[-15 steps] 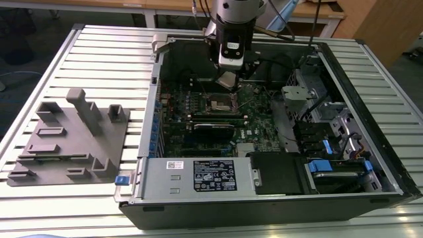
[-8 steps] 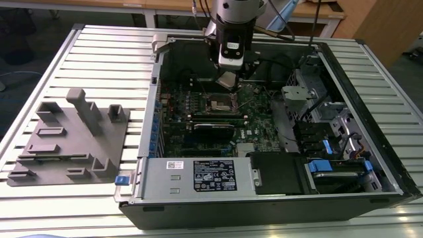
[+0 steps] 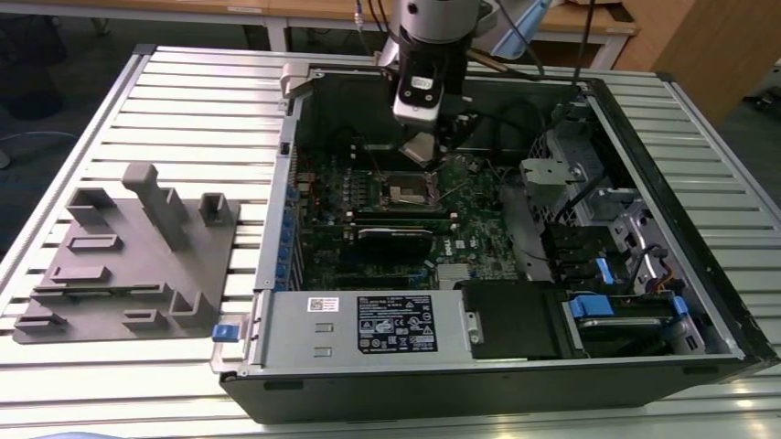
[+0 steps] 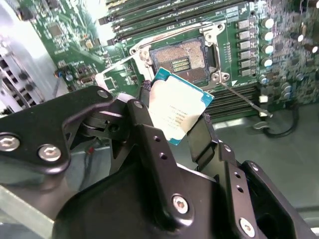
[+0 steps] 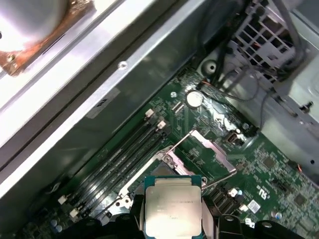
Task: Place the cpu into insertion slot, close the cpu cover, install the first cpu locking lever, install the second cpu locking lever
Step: 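Place the cpu into insertion slot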
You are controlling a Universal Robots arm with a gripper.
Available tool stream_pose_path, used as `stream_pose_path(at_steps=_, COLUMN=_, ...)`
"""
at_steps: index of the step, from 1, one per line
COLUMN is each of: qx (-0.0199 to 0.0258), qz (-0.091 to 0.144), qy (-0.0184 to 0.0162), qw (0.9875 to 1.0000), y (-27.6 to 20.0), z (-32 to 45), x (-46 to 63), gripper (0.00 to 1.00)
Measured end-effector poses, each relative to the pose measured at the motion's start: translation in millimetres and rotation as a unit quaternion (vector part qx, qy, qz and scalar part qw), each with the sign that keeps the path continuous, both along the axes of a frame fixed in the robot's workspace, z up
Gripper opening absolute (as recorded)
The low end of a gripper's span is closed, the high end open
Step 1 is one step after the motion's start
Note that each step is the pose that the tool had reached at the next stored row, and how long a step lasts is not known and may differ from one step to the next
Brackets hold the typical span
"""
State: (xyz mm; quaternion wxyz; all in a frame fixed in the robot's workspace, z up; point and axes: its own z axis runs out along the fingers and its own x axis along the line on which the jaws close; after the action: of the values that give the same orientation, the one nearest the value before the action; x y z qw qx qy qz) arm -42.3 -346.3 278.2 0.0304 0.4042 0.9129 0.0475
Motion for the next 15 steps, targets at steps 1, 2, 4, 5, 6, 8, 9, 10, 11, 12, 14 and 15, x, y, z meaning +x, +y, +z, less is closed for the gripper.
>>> stream_pose_path(at_steps=1, qx=0.0000, qz=-0.009, qy=0.0000, qw=1.0000, y=0.0, z=0.0, x=0.0, gripper=0.54)
stream_pose_path(at_steps=2, qx=0.0000, qz=-0.018, qy=0.0000, qw=0.9998, y=0.0, z=0.0, x=0.0, gripper=0.54)
stream_pose_path(at_steps=4, qx=0.0000, qz=-0.036, qy=0.0000, qw=0.9994, y=0.0, z=-0.1, x=0.0, gripper=0.54)
stream_pose_path(at_steps=5, qx=0.0000, qz=-0.045, qy=0.0000, qw=0.9990, y=0.0, z=-0.1, x=0.0, gripper=0.54)
stream_pose_path(at_steps=6, qx=0.0000, qz=-0.054, qy=0.0000, qw=0.9985, y=0.0, z=-0.1, x=0.0, gripper=0.54)
stream_pose_path(at_steps=8, qx=0.0000, qz=-0.072, qy=0.0000, qw=0.9974, y=0.0, z=-0.1, x=0.0, gripper=0.54)
stream_pose_path(at_steps=9, qx=0.0000, qz=-0.081, qy=0.0000, qw=0.9967, y=0.0, z=-0.2, x=0.0, gripper=0.54)
stream_pose_path(at_steps=10, qx=0.0000, qz=-0.090, qy=0.0000, qw=0.9959, y=0.0, z=-0.2, x=0.0, gripper=0.54)
stream_pose_path(at_steps=11, qx=0.0000, qz=-0.099, qy=0.0000, qw=0.9951, y=0.0, z=-0.2, x=0.0, gripper=0.54)
stream_pose_path(at_steps=12, qx=0.0000, qz=-0.108, qy=0.0000, qw=0.9941, y=0.0, z=-0.2, x=0.0, gripper=0.54)
stream_pose_path(at_steps=14, qx=0.0000, qz=-0.117, qy=0.0000, qw=0.9931, y=-0.1, z=-0.2, x=0.0, gripper=0.54)
stream_pose_path(at_steps=15, qx=0.0000, qz=-0.118, qy=0.0000, qw=0.9930, y=-0.1, z=-0.2, x=0.0, gripper=0.54)
